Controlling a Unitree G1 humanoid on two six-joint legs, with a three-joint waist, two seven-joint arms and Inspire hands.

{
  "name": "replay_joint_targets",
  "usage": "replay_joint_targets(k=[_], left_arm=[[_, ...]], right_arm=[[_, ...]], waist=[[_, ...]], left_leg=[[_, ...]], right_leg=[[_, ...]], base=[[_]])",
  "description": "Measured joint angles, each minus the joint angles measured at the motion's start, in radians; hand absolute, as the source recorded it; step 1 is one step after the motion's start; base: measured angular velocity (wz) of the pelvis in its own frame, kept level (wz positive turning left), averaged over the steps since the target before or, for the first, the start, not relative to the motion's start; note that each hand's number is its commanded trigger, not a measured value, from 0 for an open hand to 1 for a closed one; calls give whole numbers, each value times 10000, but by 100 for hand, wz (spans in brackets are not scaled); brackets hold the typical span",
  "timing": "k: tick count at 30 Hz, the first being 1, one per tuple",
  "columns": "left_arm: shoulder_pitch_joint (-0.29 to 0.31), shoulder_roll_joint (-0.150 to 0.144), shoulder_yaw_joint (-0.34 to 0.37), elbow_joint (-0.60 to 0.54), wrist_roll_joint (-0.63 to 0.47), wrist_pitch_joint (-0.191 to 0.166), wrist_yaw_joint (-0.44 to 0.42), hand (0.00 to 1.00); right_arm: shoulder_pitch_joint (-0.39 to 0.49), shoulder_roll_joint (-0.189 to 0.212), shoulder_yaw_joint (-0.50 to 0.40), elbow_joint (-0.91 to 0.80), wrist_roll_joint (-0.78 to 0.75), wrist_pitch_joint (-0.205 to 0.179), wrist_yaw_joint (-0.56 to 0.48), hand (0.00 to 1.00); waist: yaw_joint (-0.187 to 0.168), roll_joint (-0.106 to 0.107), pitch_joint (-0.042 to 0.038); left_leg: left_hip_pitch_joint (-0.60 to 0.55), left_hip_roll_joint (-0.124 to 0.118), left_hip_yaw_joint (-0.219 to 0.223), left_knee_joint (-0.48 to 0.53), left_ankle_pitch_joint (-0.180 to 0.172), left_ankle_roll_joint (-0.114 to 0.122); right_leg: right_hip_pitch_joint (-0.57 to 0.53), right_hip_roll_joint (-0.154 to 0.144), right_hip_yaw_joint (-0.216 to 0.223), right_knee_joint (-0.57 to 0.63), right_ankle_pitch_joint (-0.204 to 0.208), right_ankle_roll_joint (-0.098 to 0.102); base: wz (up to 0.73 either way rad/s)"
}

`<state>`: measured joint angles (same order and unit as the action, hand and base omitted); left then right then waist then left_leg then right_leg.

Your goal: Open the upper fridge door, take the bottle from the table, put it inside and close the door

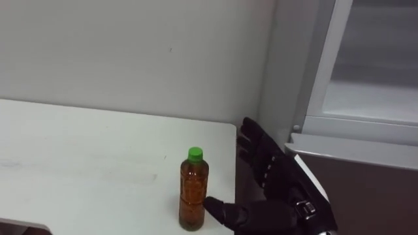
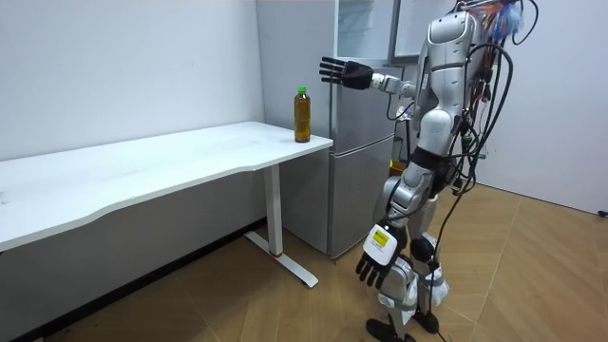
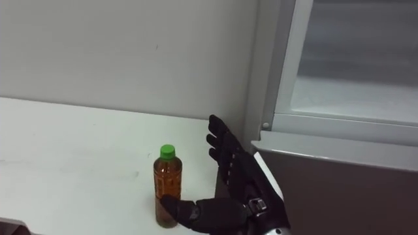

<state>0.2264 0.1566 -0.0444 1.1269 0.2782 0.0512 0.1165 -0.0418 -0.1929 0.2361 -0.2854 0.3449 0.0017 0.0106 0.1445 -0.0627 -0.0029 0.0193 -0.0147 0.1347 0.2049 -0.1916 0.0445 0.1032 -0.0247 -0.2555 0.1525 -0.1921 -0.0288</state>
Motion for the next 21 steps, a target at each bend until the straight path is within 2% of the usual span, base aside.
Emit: replay_joint_targets(k=[4, 9, 12, 15, 17, 21], left_arm=[[4, 78, -56, -161, 1, 56, 0, 0], [13, 150, -81, -164, 5, 88, 15, 0], [70, 114, -85, -171, 5, 162, 32, 0], [103, 71, -79, -170, 5, 316, 34, 0], [141, 77, -52, -173, 13, 367, 34, 0], [203, 81, -51, -200, 87, 507, 34, 0]], right_arm=[[-543, -21, 193, 317, -8, -33, -540, 0], [-905, -2, 238, 837, -37, -133, -1137, 0], [-1016, 7, 289, 1202, -54, -133, -1517, 0], [-1285, 13, 277, 1863, -62, -131, -1804, 0], [-1403, 11, 275, 2188, -39, -128, -2006, 0], [-1761, 25, 288, 2889, -17, -126, -2095, 0]], waist=[[-9, -40, 40], [15, -53, 60], [215, -18, 83], [296, 26, 112], [472, 71, 137], [563, 156, 165]], left_leg=[[-103, -1, -79, -1, -1, -1], [-259, -51, -398, 28, 2, -7], [-292, -70, -471, 27, 8, -10], [-314, -111, -579, 39, 32, 18], [-342, -127, -593, 49, 35, 30], [-451, -151, -603, 98, 47, 75]], right_leg=[[-18, -6, -194, 6, 2, 1], [-24, -24, -469, 11, 4, 5], [-29, -39, -555, 10, 4, 5], [2, -87, -808, 10, 2, 16], [-9, -117, -1041, 9, 13, 51], [-72, -161, -1171, 22, 15, 84]], base=[[8], [17], [7], [14], [2], [4]])
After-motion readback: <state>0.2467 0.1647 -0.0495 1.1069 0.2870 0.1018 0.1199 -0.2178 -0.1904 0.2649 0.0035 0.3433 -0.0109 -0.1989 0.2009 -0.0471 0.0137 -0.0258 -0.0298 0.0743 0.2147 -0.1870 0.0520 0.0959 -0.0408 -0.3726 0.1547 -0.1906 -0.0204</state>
